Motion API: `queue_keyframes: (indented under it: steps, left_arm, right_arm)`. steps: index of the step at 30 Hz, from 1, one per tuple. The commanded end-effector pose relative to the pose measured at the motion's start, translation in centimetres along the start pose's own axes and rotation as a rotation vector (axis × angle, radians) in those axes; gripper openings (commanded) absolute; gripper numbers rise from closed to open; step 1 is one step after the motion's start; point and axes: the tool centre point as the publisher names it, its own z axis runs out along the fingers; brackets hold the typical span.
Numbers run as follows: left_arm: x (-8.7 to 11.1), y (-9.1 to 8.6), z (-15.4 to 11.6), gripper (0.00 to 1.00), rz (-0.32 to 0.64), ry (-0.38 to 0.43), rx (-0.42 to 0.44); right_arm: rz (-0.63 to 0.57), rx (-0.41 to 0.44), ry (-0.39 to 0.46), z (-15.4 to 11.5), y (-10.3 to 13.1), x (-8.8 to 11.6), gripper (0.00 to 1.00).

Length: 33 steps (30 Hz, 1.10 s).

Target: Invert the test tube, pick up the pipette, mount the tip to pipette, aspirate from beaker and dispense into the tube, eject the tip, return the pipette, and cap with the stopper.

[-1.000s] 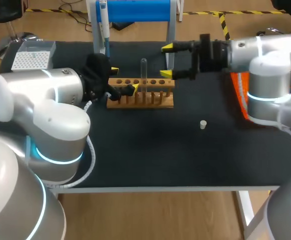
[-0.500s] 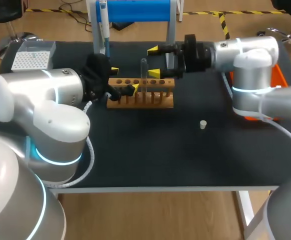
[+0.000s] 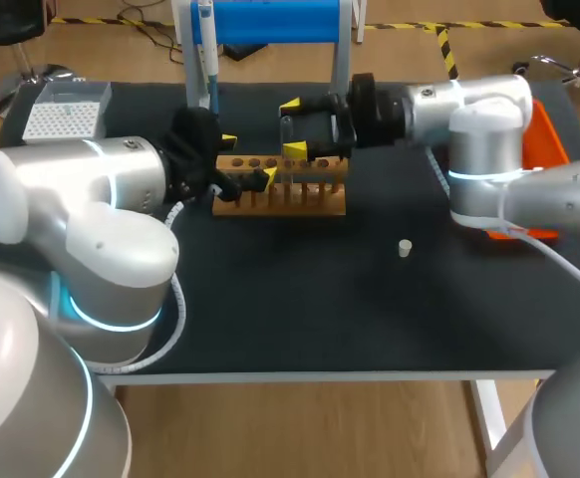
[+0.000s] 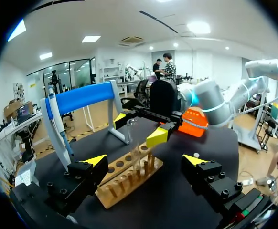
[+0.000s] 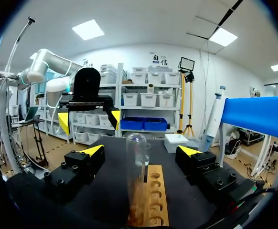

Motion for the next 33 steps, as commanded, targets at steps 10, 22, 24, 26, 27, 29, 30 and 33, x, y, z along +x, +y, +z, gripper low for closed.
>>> queue_keyframes:
  steps: [10, 22, 24, 26, 27, 29, 30, 33]
  left_arm:
    - [-0.1, -0.1, 0.1, 1.00, -0.001, 0.005, -0.003]
    - [-0.1, -0.1, 0.1, 1.00, -0.001, 0.005, -0.003]
    - [-0.1, -0.1, 0.1, 1.00, -0.001, 0.005, -0.003]
    - [-0.1, -0.1, 0.1, 1.00, -0.001, 0.005, -0.003]
    - [-0.1, -0.1, 0.1, 1.00, -0.001, 0.005, -0.003]
    - [-0.1, -0.1, 0.1, 1.00, -0.001, 0.005, -0.003]
    - [-0.1, -0.1, 0.1, 1.00, -0.001, 0.005, -0.003]
    - [-0.1, -0.1, 0.1, 1.00, -0.001, 0.005, -0.003]
  right_arm:
    - [0.015, -0.029, -0.047, 0.9, -0.4, 0.3, 0.89]
    - [0.042, -0.035, -0.063, 1.3, -0.6, -0.2, 0.45]
    - [0.050, -0.031, -0.067, 1.3, -0.7, -0.2, 0.42]
    - [0.058, -0.031, -0.069, 1.3, -0.7, -0.2, 0.42]
    - [0.058, -0.031, -0.069, 1.3, -0.7, -0.2, 0.42]
    - [0.063, -0.031, -0.071, 1.3, -0.8, -0.3, 0.40]
    - [0.065, -0.031, -0.072, 1.3, -0.8, -0.3, 0.38]
    - [0.066, -0.031, -0.072, 1.3, -0.8, -0.3, 0.18]
